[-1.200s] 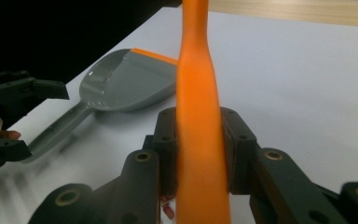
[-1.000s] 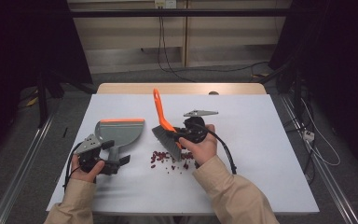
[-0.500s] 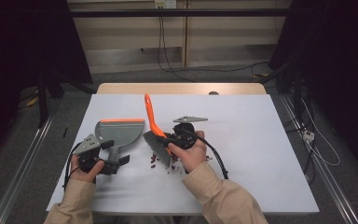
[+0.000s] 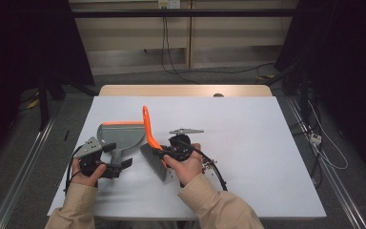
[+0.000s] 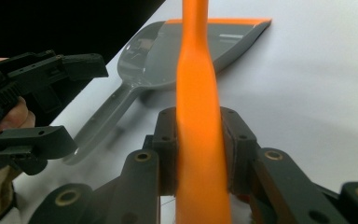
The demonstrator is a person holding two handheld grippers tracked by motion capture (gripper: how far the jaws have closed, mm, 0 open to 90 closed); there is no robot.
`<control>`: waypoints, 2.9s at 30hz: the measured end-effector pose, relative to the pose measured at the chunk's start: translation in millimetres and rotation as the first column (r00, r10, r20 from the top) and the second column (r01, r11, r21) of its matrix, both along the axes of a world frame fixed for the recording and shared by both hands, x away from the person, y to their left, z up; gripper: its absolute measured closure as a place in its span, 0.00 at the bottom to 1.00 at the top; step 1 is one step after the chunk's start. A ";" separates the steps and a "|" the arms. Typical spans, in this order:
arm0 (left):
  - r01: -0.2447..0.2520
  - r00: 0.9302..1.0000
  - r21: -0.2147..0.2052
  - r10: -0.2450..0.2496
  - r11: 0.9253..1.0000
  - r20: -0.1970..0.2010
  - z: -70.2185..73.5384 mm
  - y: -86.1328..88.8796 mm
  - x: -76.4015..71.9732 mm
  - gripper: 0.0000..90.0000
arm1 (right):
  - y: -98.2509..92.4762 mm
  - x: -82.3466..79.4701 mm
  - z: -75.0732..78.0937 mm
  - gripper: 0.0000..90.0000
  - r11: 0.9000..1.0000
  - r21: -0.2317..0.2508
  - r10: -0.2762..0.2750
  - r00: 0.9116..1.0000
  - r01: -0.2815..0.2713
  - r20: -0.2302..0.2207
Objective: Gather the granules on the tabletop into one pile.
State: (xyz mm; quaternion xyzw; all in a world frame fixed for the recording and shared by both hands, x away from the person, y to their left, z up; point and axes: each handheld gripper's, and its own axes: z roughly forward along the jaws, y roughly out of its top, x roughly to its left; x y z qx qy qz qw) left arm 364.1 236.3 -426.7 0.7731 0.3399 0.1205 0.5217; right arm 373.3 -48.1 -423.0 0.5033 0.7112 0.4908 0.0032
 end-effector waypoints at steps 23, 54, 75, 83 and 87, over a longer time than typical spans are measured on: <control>0.001 1.000 -0.002 -0.001 1.000 0.003 0.4 1.0 -0.2 0.05 | -3.4 10.5 -15.0 0.78 0.991 -0.114 -0.078 0.996 0.072 -0.047; -0.001 1.000 0.006 0.001 1.000 0.004 0.5 0.0 -0.5 0.05 | -60.8 2.2 -10.3 0.78 0.978 -0.155 -0.155 0.986 0.143 -0.069; 0.000 1.000 0.009 0.000 1.000 0.003 -0.2 -0.7 -0.2 0.05 | -93.0 0.3 -8.6 0.78 0.968 -0.172 -0.202 0.975 0.184 -0.091; -0.002 1.000 0.009 0.002 1.000 0.002 -0.5 -1.0 -0.1 0.05 | -100.7 -1.2 -8.5 0.78 0.966 -0.172 -0.213 0.973 0.194 -0.095; -0.001 1.000 0.009 0.001 1.000 0.001 -0.7 -1.3 0.1 0.05 | -104.8 -1.5 -7.7 0.78 0.965 -0.166 -0.220 0.971 0.203 -0.094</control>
